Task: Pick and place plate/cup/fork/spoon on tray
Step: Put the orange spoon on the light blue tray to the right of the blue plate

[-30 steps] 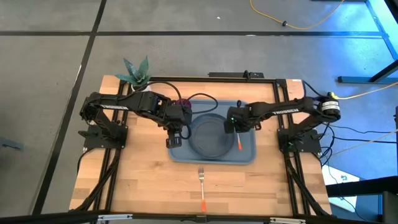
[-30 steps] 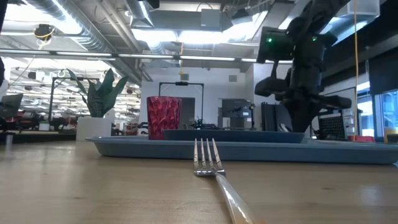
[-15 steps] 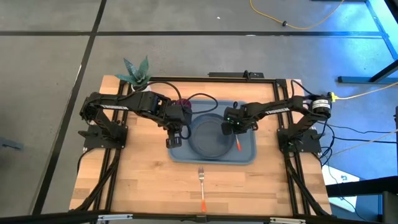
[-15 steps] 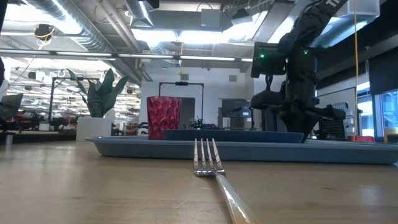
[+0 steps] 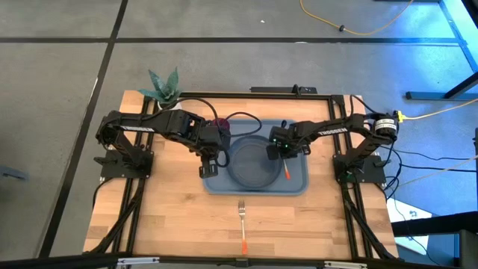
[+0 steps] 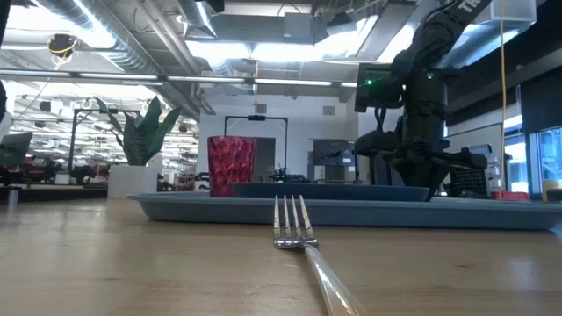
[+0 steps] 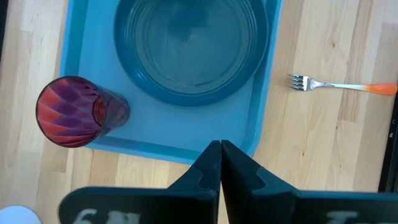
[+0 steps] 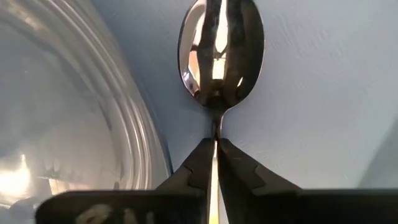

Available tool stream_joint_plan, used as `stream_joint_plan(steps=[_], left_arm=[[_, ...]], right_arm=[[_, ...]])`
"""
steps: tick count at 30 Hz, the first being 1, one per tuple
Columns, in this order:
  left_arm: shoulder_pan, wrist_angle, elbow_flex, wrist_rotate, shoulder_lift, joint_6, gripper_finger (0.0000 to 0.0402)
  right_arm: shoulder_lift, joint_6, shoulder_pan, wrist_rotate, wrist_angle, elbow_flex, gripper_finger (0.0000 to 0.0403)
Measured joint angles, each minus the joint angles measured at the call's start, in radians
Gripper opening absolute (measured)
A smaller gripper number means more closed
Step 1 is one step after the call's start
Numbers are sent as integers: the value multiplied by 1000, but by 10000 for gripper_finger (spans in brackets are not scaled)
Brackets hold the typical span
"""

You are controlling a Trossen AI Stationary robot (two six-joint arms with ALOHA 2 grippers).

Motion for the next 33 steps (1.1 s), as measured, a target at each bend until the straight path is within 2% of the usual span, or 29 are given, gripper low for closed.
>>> stream_joint_plan(steps=[12, 19, 31, 33], left_arm=[[0, -4, 0, 0, 0, 0, 0], [0, -4, 0, 0, 0, 0, 0], [0, -4, 0, 0, 0, -1, 0], [-3, -4, 0, 0, 0, -1, 0]], right_arm=[[1, -3, -11, 8, 4, -1, 31], [1, 1, -13, 8, 10, -2, 11], [5, 0, -14, -6, -6, 15, 36], [9, -3, -14, 22, -15, 36, 36]])
